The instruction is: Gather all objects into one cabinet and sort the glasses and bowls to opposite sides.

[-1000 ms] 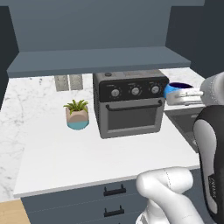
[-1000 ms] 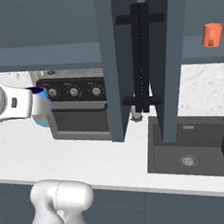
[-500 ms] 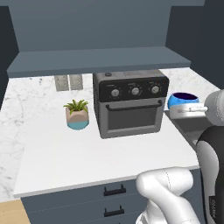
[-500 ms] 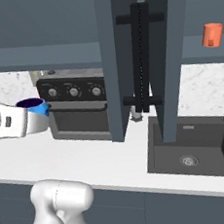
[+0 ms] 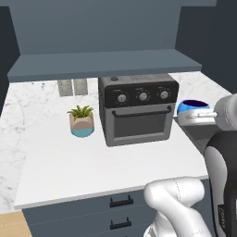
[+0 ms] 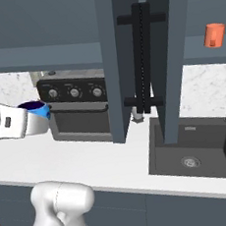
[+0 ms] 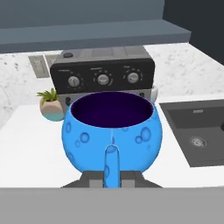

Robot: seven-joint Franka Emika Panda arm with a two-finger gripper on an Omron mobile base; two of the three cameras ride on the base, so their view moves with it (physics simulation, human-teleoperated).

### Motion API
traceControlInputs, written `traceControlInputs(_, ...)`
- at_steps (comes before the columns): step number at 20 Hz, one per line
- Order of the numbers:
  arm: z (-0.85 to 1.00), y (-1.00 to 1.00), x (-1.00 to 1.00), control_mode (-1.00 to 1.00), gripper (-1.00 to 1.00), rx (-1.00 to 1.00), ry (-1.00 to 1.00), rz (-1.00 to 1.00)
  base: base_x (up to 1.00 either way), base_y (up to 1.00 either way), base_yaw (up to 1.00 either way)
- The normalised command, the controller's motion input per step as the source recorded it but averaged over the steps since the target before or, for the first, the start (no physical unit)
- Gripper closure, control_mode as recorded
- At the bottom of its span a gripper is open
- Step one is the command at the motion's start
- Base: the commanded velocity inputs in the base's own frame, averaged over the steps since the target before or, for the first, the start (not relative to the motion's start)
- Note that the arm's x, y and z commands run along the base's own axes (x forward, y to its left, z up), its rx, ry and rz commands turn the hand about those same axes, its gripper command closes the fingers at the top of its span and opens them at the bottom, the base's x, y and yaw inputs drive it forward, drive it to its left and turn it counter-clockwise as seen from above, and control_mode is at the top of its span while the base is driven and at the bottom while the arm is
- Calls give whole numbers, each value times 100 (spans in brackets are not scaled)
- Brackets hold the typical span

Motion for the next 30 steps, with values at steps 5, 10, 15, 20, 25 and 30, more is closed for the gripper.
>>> traceControlInputs(5,-2,0,0,100,100,0,5,0,-6,0,0)
traceControlInputs(10,0,0,0,100,100,0,0,0,-93,-5,0)
traceControlInputs(15,0,0,0,100,100,0,0,0,-100,-24,-3)
traceControlInputs(20,0,0,0,100,100,0,0,0,-79,-48,-8)
traceControlInputs(25,0,0,0,100,100,0,0,0,-11,-100,-5)
traceControlInputs(30,0,0,0,100,100,0,0,0,-8,-100,-4)
